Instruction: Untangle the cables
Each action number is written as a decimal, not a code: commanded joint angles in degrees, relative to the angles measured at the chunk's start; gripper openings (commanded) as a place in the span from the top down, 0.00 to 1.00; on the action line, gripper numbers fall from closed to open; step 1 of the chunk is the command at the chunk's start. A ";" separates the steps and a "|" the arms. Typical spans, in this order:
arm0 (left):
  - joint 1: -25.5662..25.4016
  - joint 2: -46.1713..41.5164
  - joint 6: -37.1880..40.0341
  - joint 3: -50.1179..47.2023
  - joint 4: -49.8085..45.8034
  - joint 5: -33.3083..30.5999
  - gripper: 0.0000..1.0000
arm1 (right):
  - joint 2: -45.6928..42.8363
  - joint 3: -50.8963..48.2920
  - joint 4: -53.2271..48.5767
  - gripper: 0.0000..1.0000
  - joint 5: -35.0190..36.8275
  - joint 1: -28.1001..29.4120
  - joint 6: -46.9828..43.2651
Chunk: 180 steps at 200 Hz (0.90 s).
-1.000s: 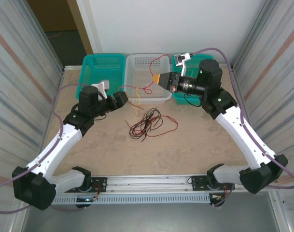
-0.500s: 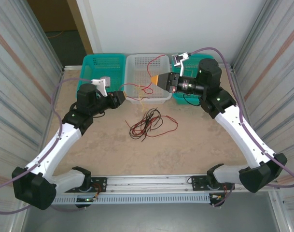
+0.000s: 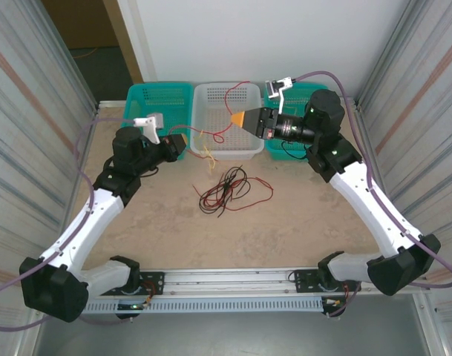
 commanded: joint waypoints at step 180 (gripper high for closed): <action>-22.42 3.95 25.44 18.24 -28.44 -28.70 1.00 | -1.24 -5.38 -33.31 0.22 28.72 0.27 -15.71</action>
